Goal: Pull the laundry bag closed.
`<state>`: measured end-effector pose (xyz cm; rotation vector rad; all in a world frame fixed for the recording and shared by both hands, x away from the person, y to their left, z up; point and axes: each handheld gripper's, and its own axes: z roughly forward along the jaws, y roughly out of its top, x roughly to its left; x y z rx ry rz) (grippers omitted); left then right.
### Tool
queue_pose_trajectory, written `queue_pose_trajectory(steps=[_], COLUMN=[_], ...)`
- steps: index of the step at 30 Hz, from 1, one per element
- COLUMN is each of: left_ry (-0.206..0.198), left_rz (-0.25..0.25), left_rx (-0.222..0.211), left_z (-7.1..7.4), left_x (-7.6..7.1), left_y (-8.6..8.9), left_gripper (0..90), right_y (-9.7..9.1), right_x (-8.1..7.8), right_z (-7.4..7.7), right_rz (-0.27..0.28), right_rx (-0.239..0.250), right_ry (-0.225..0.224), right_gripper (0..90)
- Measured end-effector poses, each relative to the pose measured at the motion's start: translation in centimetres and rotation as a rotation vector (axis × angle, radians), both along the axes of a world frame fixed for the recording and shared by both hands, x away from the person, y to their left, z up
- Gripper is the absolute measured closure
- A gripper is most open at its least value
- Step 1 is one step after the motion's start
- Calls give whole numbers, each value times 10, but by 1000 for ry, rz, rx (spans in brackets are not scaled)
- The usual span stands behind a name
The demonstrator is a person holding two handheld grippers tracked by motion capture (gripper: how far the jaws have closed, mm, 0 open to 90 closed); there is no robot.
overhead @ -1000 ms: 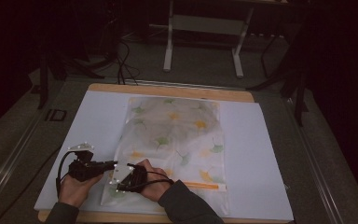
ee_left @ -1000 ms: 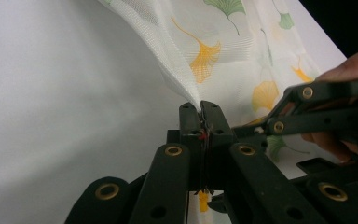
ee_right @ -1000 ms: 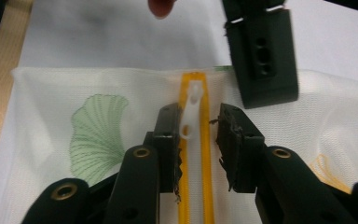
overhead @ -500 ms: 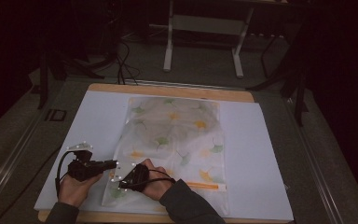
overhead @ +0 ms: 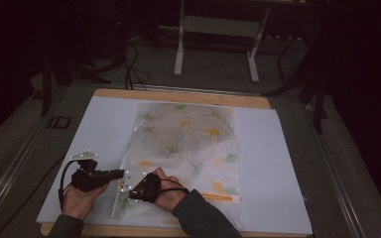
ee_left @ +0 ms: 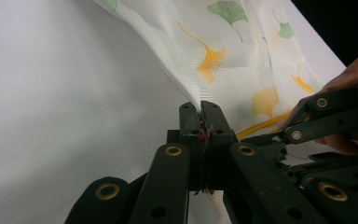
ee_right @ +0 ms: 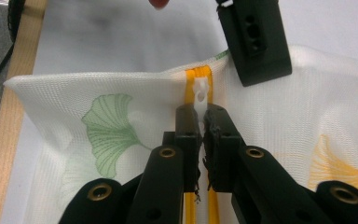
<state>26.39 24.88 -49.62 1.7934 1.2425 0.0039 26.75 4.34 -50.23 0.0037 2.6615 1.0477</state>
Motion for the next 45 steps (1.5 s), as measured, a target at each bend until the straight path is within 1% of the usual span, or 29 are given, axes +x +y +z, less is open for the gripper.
queue_pose_trajectory(steps=[6,9,10,12,16,18,23,25,28,30,33,34,36,37,38,42,45], left_ry=[2,9,8,11,15,15,17,16,14,15,17,16,14,16,16,14,13], left_rz=[-1,0,-6,-8,-11,-10,-11,-11,-8,-1,6,6,7,7,7,13,14], left_rx=[-23,-33,-34,-31,-35,-37,-39,-40,-41,-46,-53,-54,-53,-54,-55,-71,-67], left_z=[0,0,0,0,0,0,0,1,1,1,1,1,1,1,1,2,1], left_x=[0,0,0,0,0,0,0,0,0,0,0,0,0,0,0,0,0], left_y=[1,0,-1,-3,-3,-3,-3,-3,-3,-2,-1,0,0,0,-1,1,1], left_gripper=[895,895,895,895,895,894,894,894,894,894,894,894,894,894,894,894,894], right_y=[-1,0,0,2,3,3,2,2,2,2,3,4,5,6,6,6,4], right_x=[0,0,0,0,0,-1,0,0,-1,-3,-7,-8,-10,-10,-10,-7,-4], right_z=[0,1,0,-1,-3,-3,-1,-1,-1,-1,-2,-2,-2,-1,-1,1,0], right_rz=[-5,-10,-11,-12,-11,-14,-16,-21,-25,-24,-4,2,17,23,22,10,2], right_rx=[4,15,20,15,22,17,19,21,25,30,27,23,29,25,18,21,29], right_ry=[1,-14,-12,-20,-31,-48,-56,-62,-78,-102,-121,-127,-123,-117,-117,-92,-67], right_gripper=[851,849,849,846,836,831,793,762,726,702,700,719,771,816,828,832,841])
